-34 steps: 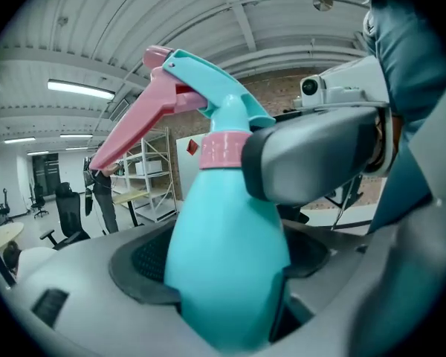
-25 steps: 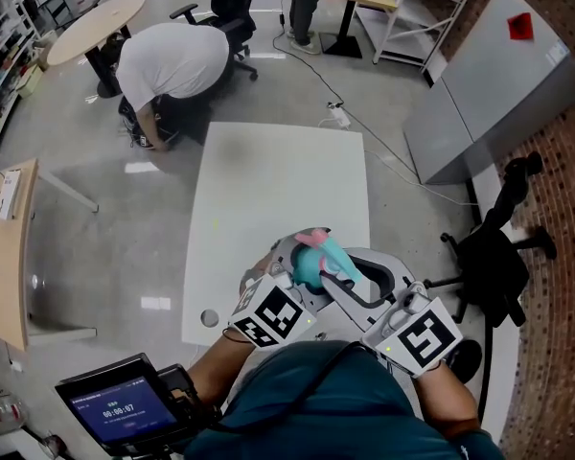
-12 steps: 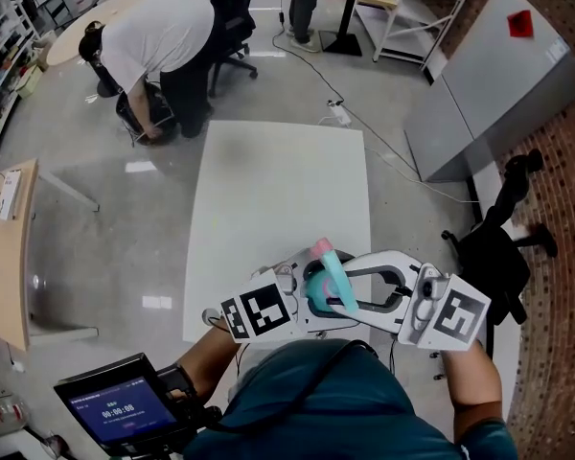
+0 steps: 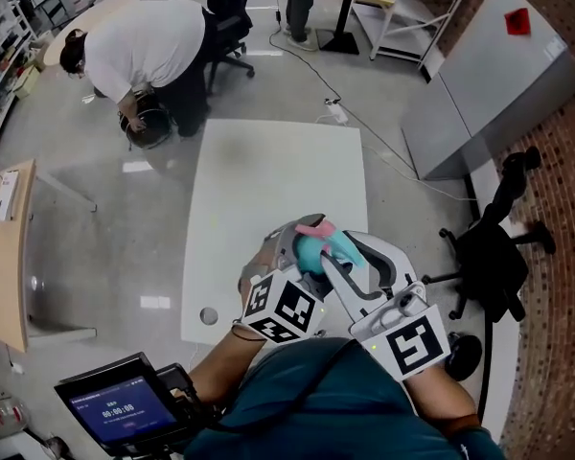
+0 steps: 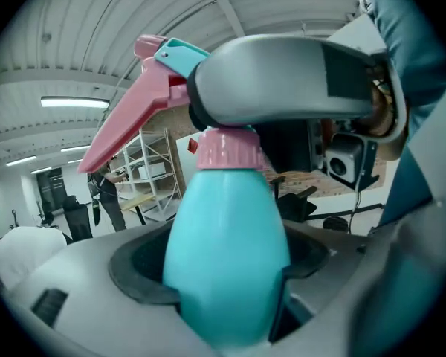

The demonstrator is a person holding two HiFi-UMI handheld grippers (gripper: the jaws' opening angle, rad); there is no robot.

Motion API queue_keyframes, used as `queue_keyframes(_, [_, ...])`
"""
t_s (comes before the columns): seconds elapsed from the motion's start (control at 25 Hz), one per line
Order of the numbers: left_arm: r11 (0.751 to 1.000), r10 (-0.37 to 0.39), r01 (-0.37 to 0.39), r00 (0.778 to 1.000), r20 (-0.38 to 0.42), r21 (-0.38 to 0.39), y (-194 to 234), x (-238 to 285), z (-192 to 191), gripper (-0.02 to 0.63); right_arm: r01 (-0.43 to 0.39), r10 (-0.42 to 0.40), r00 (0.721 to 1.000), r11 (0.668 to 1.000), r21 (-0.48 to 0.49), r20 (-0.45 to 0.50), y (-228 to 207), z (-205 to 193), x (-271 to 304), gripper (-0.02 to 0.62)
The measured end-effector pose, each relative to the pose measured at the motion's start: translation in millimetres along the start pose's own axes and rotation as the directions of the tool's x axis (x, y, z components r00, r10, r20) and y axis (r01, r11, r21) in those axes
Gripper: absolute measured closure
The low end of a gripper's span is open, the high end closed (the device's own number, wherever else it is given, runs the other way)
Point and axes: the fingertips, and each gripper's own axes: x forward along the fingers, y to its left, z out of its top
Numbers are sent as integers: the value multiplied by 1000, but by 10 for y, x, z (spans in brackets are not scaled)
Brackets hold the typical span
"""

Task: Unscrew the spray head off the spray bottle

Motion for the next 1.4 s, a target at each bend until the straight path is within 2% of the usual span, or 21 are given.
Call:
queue_keyframes(0.12, [999, 20, -19, 1000, -16, 27, 3, -4, -33, 224, 39, -39, 999, 999, 20, -21, 4, -70, -32, 463])
queue_keyframes(0.4, [996, 38, -33, 998, -52, 82, -2, 10, -70, 224, 56, -53, 996, 998, 40, -67, -46, -125, -50, 463])
queue_keyframes(0.48, [997, 1, 2, 999, -39, 75, -55, 11, -66, 224, 16, -12, 996, 999, 47, -83, -2, -155, -77, 478])
queue_keyframes(0.56, [996, -73, 73, 997, -8, 51, -150, -12, -35, 224, -32, 37, 994, 998, 52, -101, 47, -178, -127, 491])
queue_keyframes(0.68, [978, -207, 206, 978, 37, 27, -302, -79, 30, 224, -109, 114, 992, 989, 99, -48, 126, -60, -162, 494])
queue_keyframes(0.76, [958, -288, 286, 956, 56, 35, -377, -142, 84, 224, -191, 193, 981, 977, 95, -12, 189, 23, -195, 495])
queue_keyframes(0.84, [923, -384, 381, 921, 71, 58, -471, -219, 154, 224, -288, 288, 958, 957, 30, 10, 269, 114, -248, 497])
queue_keyframes(0.96, [844, -532, 521, 844, 73, 130, -684, -363, 230, 225, -404, 406, 914, 910, -89, -3, 373, 187, -325, 497])
queue_keyframes(1.04, [784, -617, 601, 784, 77, 157, -835, -480, 277, 225, -454, 457, 889, 883, -117, 2, 368, 217, -343, 497])
queue_keyframes(1.12, [741, -672, 664, 733, 108, 103, -890, -544, 351, 225, -489, 494, 869, 864, -119, 21, 324, 244, -343, 496])
queue_keyframes(1.16, [738, -674, 671, 728, 125, 68, -861, -534, 384, 224, -501, 507, 861, 858, -114, 34, 293, 257, -339, 495])
queue_keyframes(1.2, [753, -655, 657, 743, 135, 38, -796, -496, 398, 225, -508, 515, 856, 854, -107, 47, 257, 270, -334, 495])
queue_keyframes(1.28, [812, -576, 583, 806, 136, -21, -608, -379, 374, 224, -500, 506, 859, 862, -86, 76, 170, 297, -322, 495])
queue_keyframes(1.32, [842, -527, 537, 839, 135, -50, -509, -320, 352, 224, -477, 482, 872, 876, -70, 91, 115, 310, -314, 476])
queue_keyframes(1.4, [895, -423, 436, 897, 125, -94, -322, -218, 292, 224, -376, 377, 919, 926, -25, 115, -18, 338, -293, 446])
